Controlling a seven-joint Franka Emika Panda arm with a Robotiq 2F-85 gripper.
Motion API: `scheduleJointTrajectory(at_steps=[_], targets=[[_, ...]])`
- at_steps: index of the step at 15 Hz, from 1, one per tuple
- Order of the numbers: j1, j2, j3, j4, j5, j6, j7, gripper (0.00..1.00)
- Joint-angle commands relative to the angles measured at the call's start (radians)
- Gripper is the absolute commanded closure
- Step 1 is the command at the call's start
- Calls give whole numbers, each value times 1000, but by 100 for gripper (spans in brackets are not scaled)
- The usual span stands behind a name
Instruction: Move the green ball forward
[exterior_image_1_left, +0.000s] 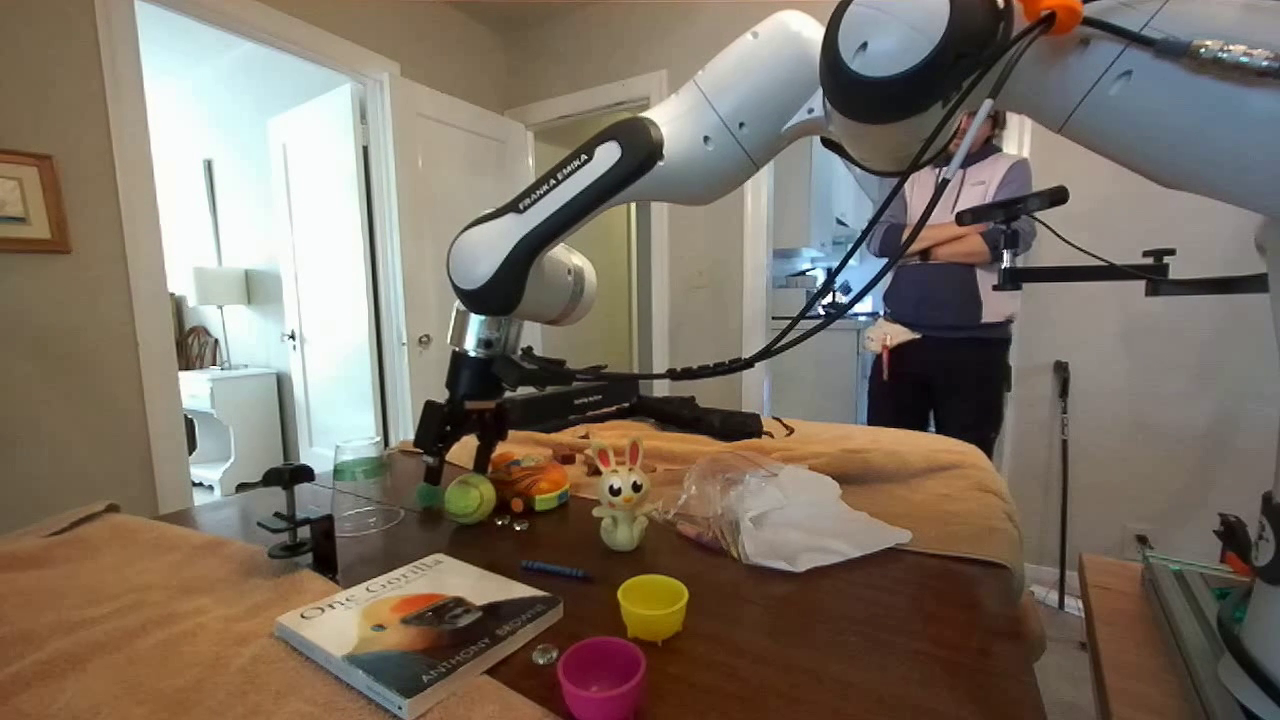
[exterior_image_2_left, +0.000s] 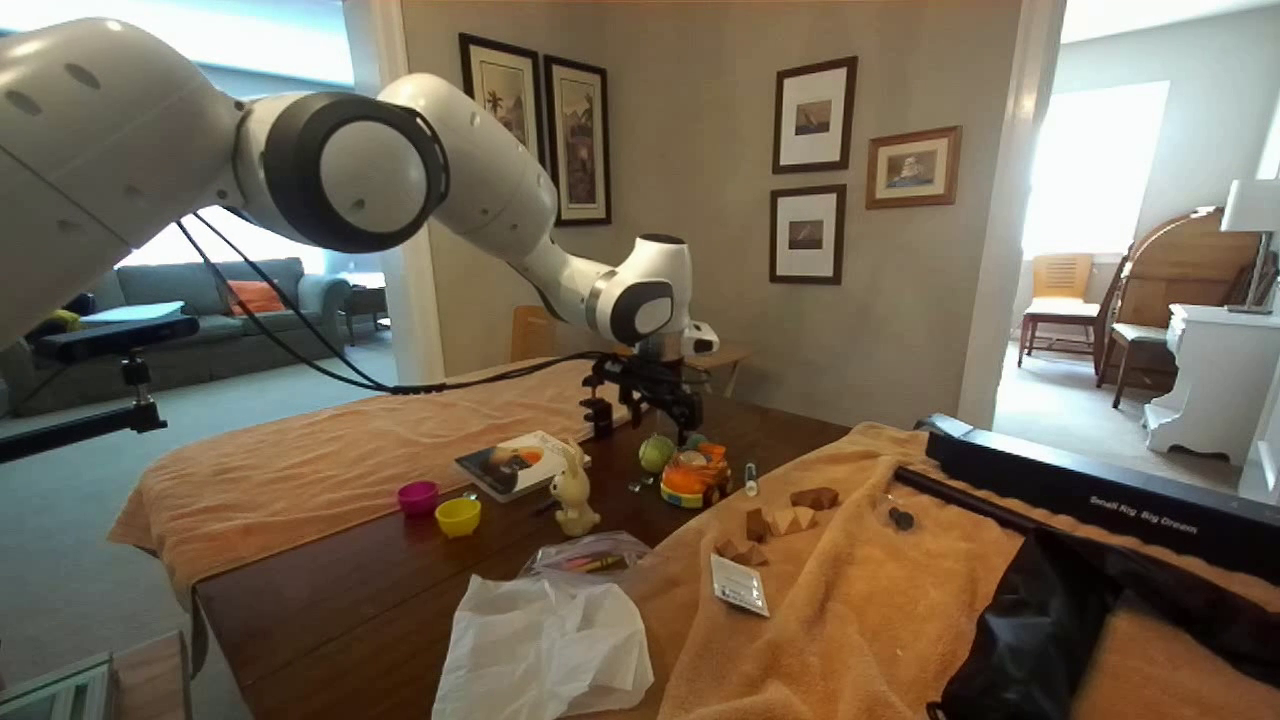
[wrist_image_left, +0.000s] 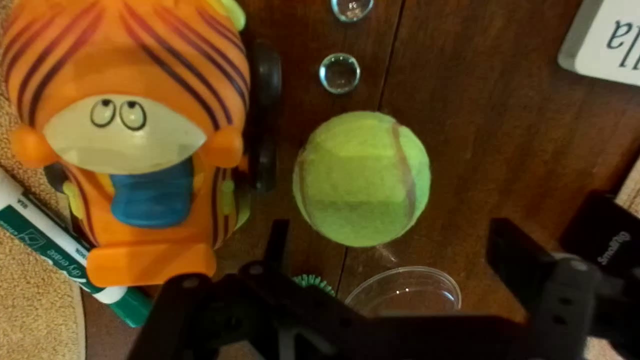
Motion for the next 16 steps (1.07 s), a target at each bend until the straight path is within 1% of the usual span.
scheduleJointTrajectory(at_steps=[1,2,6,8,11,16], targets=[[4,29,-2,56,-27,-42,-7,7],[4,29,-2,56,-28,-46,-8,26],[5,29,-4,57,-37,-56,-9,56],[6,29,-5,58,-41,-57,-9,68],[10,26,-10,58,-49,-67,-5,72],[25,-4,-12,15,-70,-81,-1,73]])
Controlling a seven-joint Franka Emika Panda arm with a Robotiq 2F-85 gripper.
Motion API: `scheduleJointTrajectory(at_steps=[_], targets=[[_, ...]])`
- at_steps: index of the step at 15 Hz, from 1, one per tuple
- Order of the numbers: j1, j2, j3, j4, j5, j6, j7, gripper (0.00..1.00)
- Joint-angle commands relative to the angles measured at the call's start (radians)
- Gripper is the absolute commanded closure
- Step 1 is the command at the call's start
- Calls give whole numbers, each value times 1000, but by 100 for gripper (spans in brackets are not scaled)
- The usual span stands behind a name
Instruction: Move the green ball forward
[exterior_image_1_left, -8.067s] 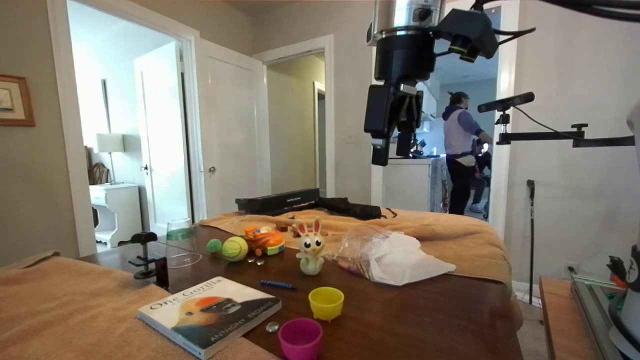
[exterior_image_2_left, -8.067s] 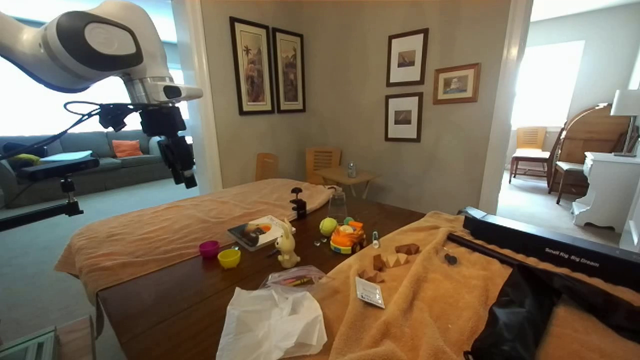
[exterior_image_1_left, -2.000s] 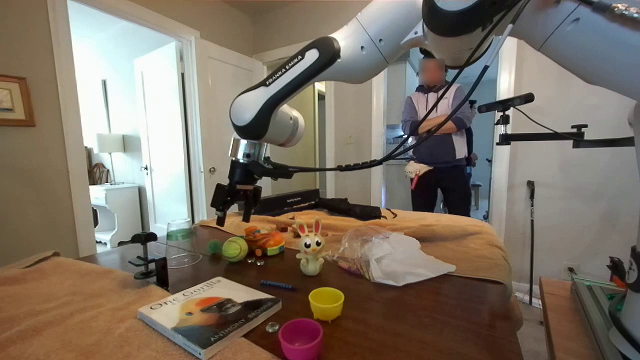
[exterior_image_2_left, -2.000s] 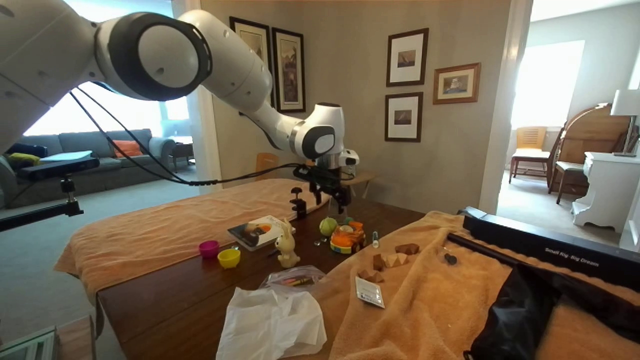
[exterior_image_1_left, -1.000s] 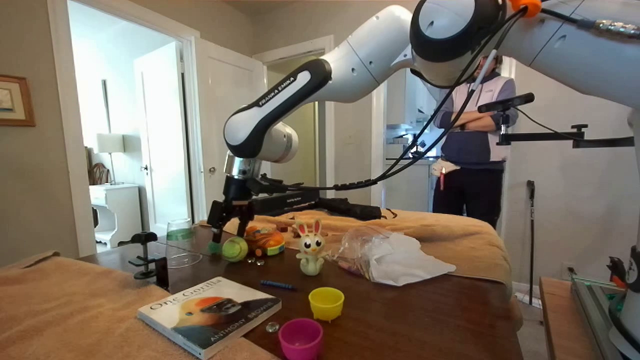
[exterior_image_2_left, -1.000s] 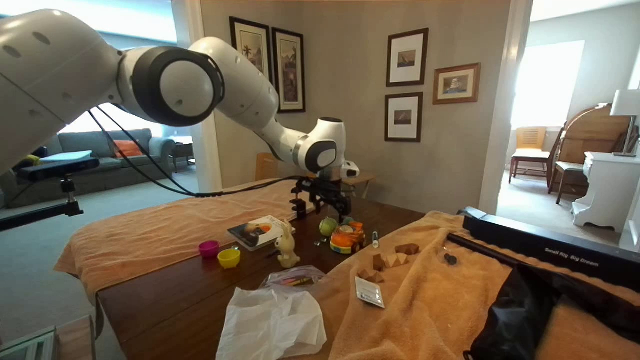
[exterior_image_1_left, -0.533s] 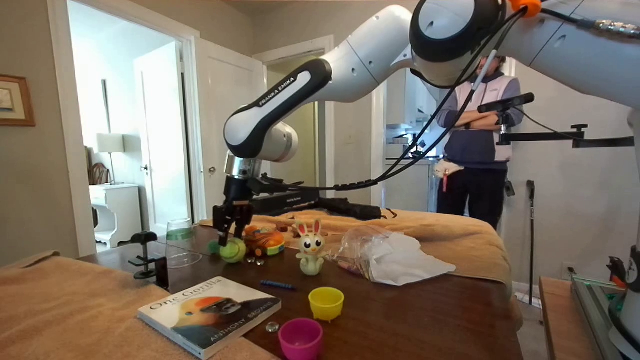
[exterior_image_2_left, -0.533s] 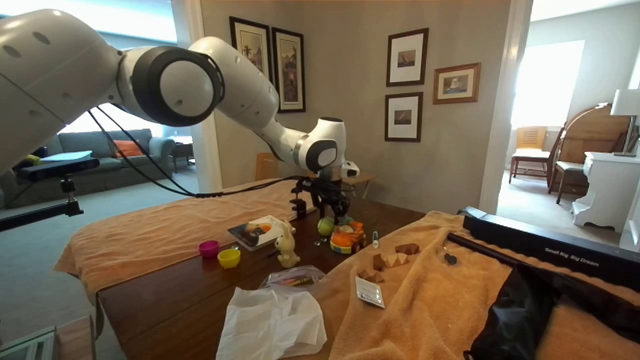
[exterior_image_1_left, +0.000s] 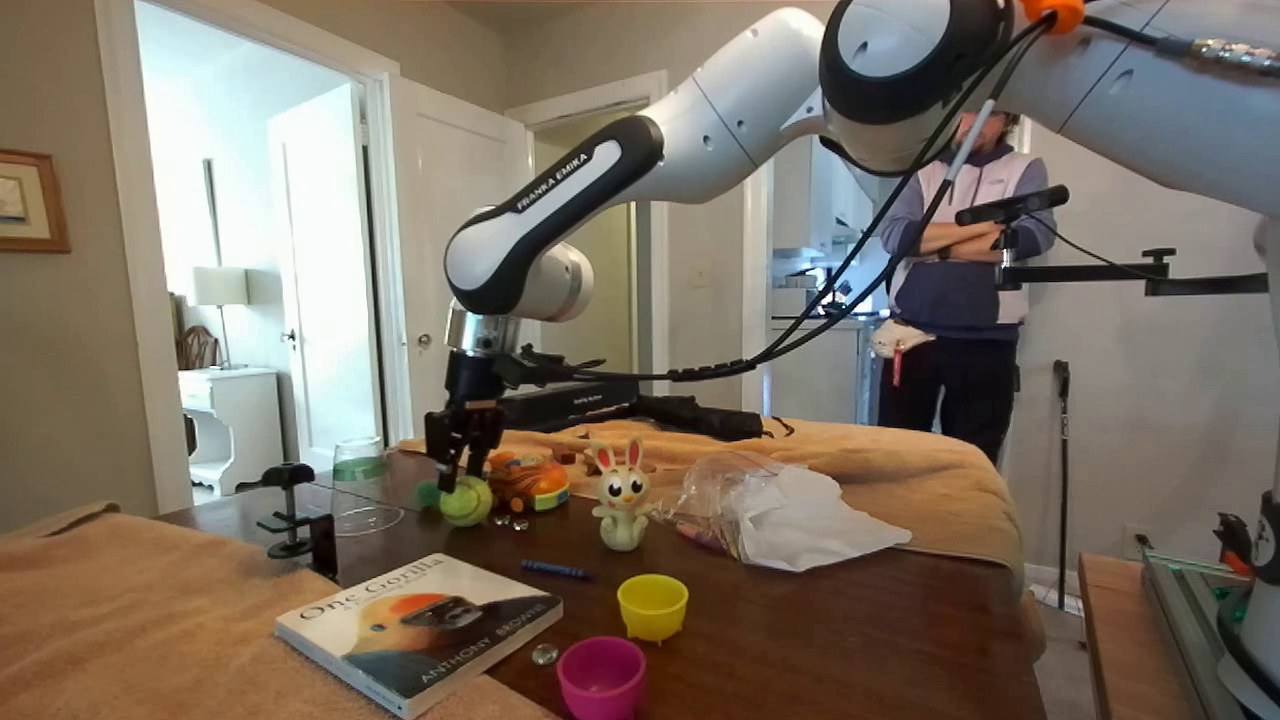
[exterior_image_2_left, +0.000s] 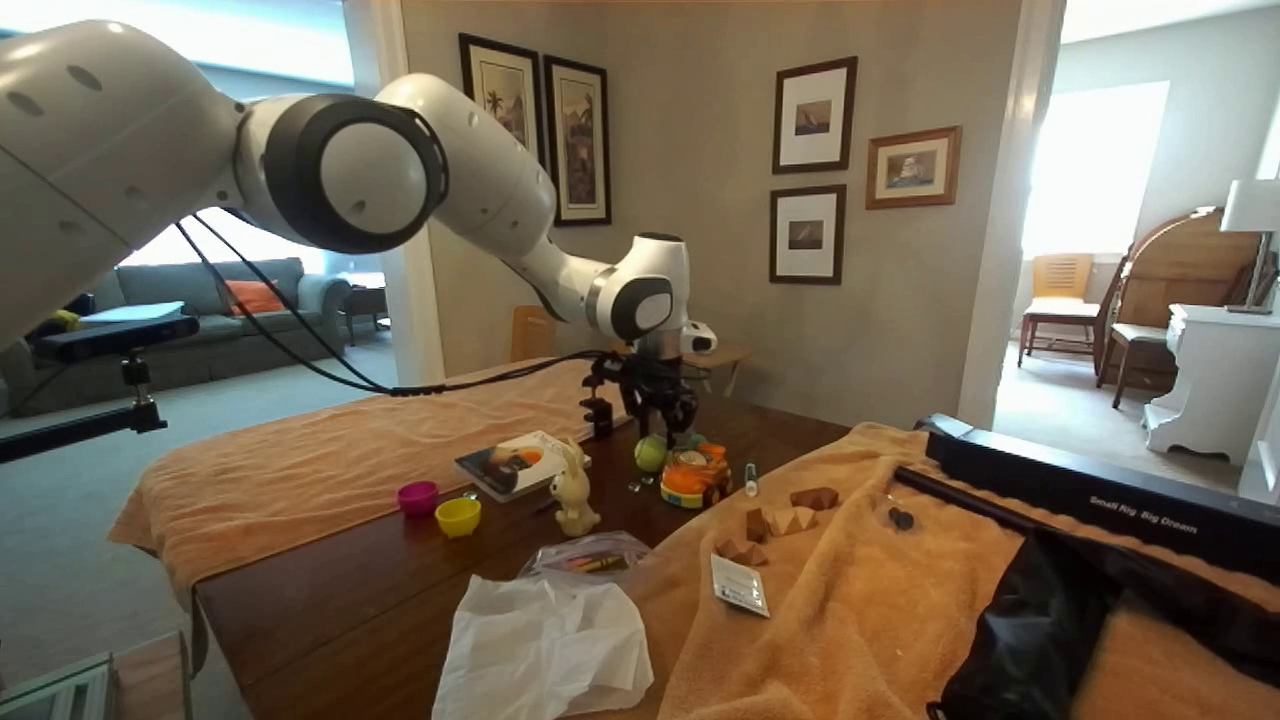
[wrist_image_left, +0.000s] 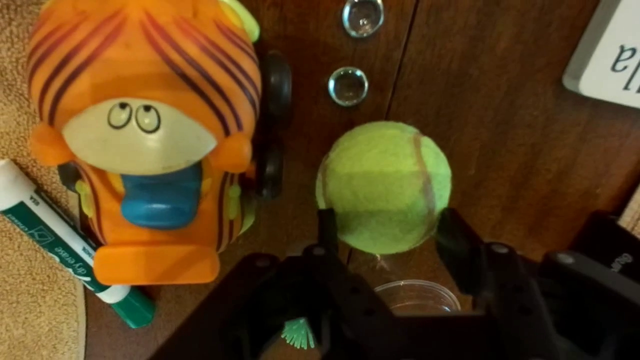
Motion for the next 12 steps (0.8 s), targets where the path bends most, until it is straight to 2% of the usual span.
scheduleJointTrajectory(at_steps=[1,6,12], targets=[[24,-16,-12,-12,-40,-46,6,73],[54,-63,-32,-63,-81,-74,30,73],[43,-26,-47,-13,-71,22,42,73]])
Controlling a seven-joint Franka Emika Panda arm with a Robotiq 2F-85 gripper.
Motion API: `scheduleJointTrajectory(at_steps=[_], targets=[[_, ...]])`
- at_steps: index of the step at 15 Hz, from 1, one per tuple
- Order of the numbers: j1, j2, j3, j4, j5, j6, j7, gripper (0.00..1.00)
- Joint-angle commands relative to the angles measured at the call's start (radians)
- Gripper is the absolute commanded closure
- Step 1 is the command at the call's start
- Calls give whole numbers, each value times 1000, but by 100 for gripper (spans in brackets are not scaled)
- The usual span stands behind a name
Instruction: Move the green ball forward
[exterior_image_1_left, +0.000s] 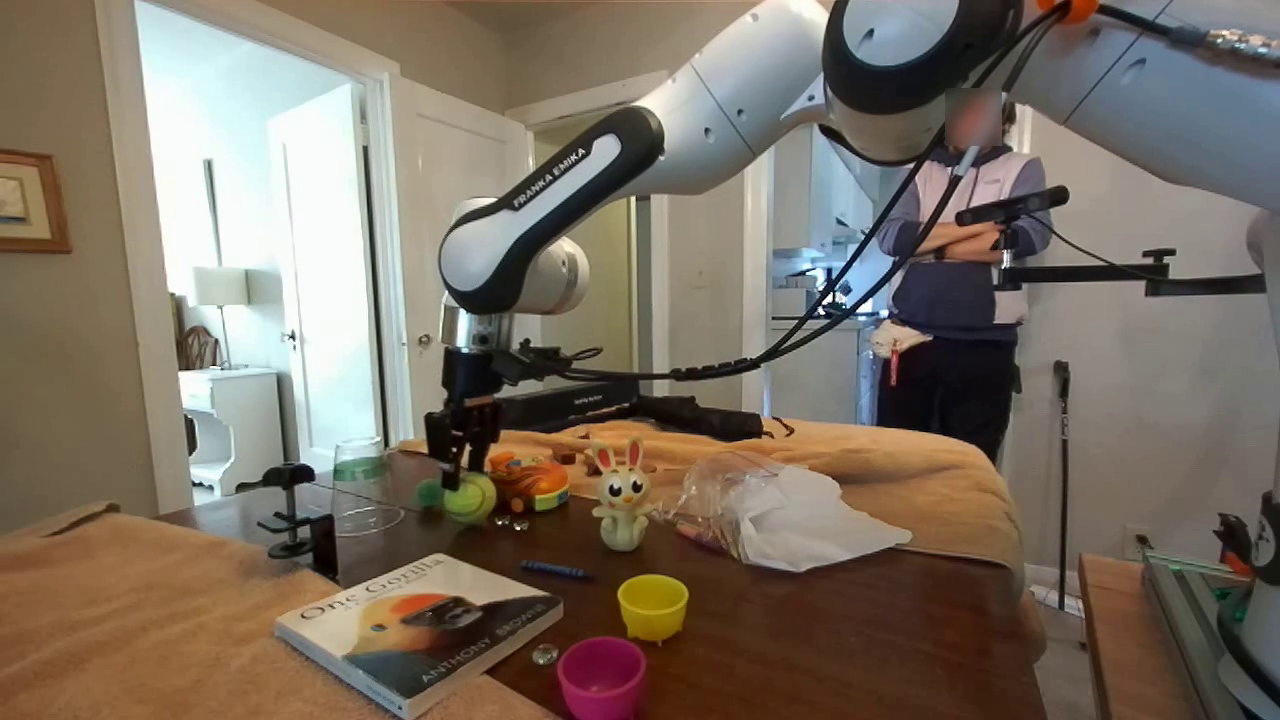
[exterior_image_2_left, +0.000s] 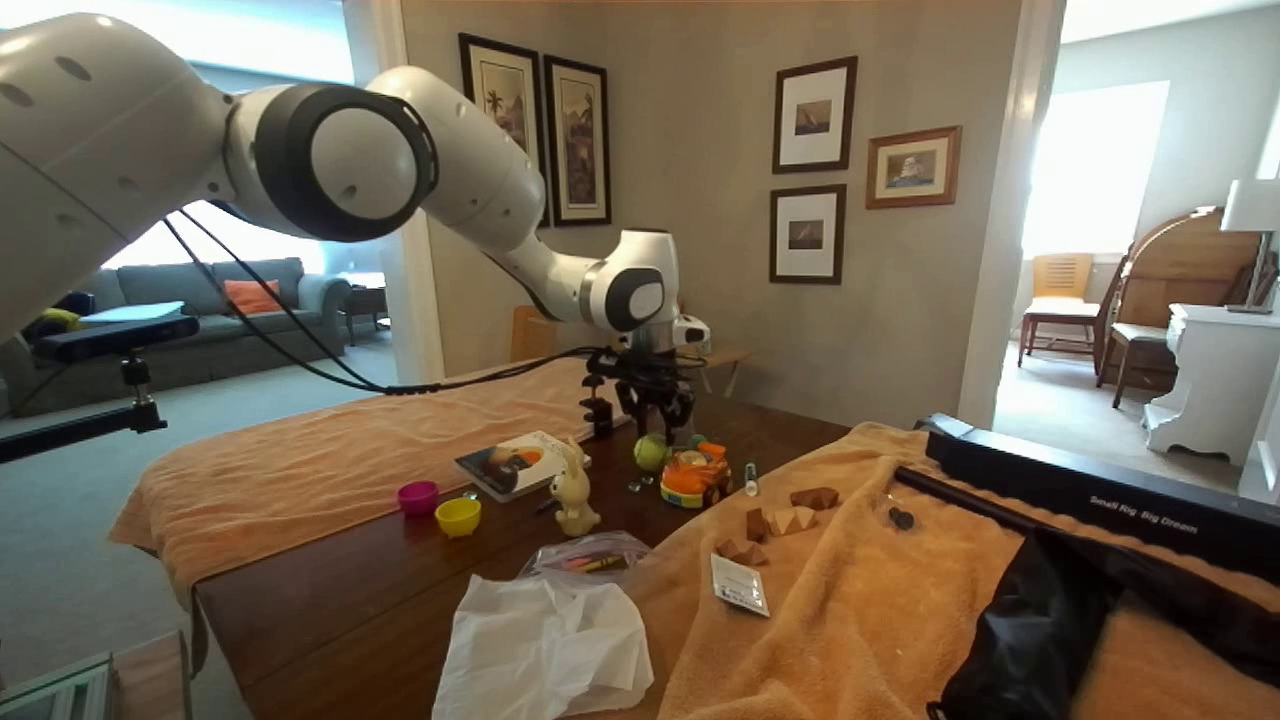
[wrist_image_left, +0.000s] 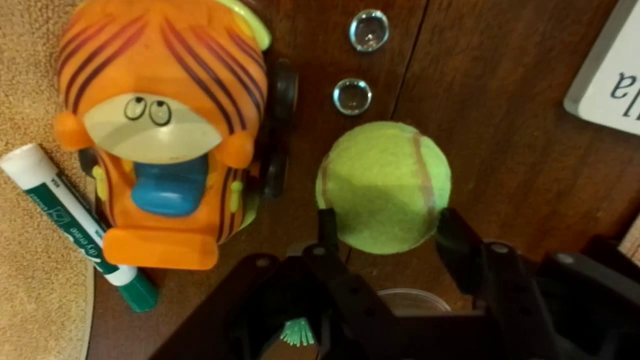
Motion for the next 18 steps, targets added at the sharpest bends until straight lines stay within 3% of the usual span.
scheduleJointTrajectory(at_steps=[1,8,13,18], targets=[[0,-5,-10,1,-19,44,35,73],[10,-18,-6,-23,-18,56,42,73],[29,-127,19,-148,-6,23,56,73],[56,-254,23,-274,-11,-98,121,73]])
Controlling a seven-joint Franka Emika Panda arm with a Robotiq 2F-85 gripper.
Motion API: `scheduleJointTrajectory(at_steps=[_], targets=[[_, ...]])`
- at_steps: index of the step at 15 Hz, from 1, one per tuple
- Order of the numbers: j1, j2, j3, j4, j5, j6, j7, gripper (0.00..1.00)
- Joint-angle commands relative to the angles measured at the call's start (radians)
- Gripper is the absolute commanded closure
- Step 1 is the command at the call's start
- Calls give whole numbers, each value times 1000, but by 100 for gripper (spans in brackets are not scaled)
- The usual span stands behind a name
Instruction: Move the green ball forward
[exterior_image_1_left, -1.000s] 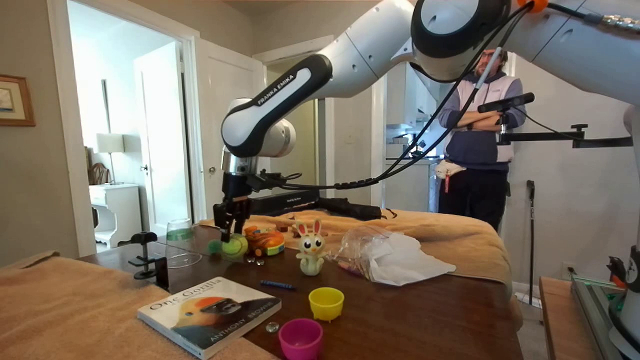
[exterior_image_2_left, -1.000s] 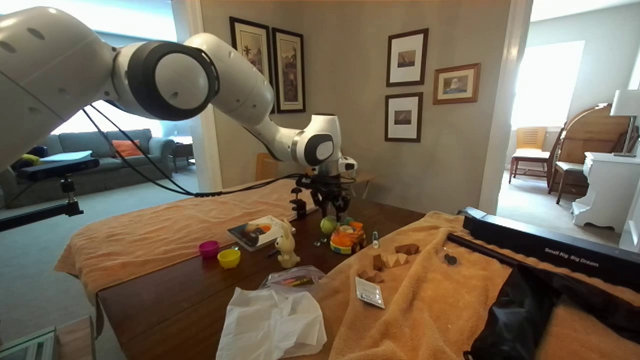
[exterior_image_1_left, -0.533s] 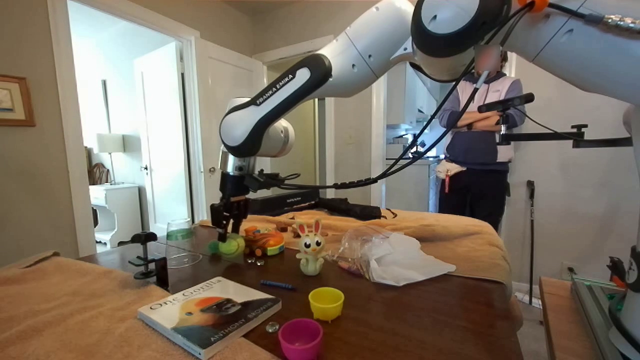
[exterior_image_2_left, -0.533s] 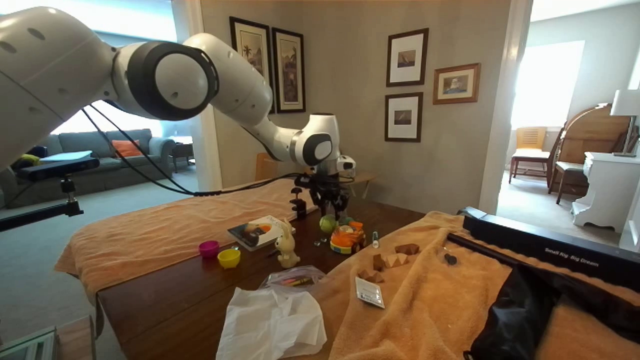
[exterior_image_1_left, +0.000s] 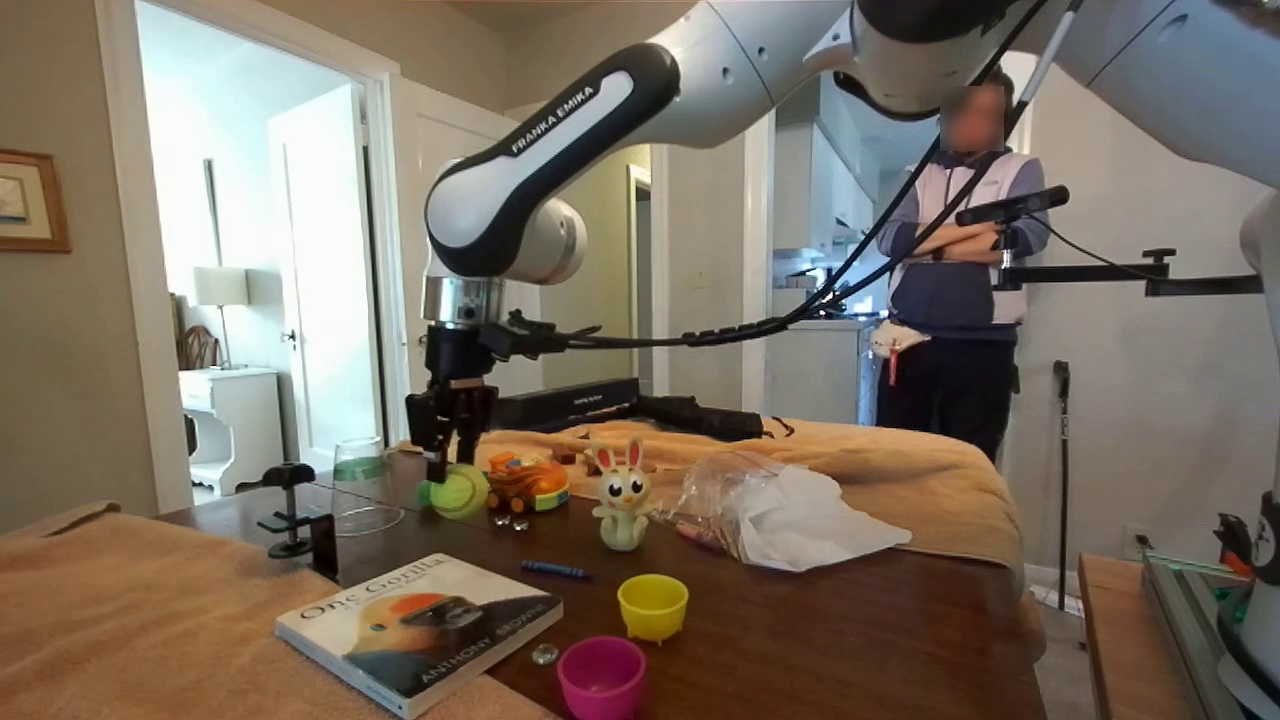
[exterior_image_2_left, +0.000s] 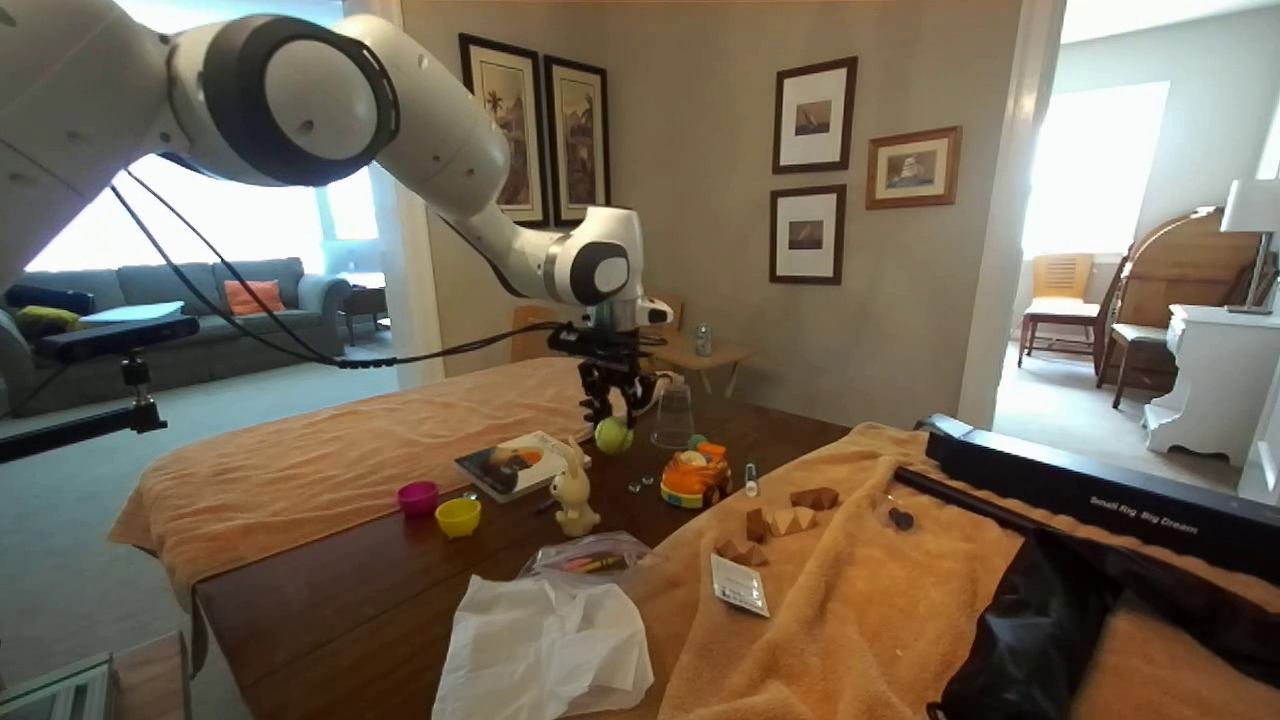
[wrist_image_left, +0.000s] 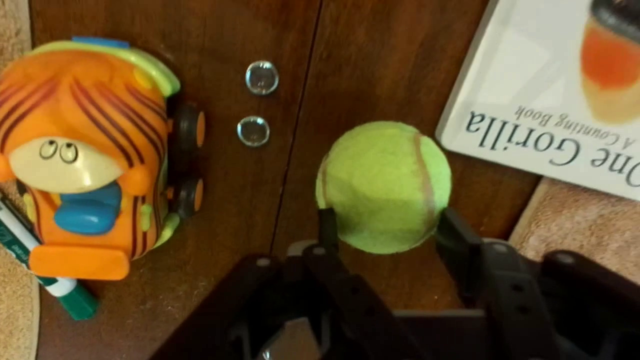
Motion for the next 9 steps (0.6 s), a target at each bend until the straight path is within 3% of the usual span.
scheduleJointTrajectory(at_steps=[1,9], targets=[[17,-135,-7,-141,-16,-96,70,73],[10,-196,-12,-193,-40,-367,78,73]])
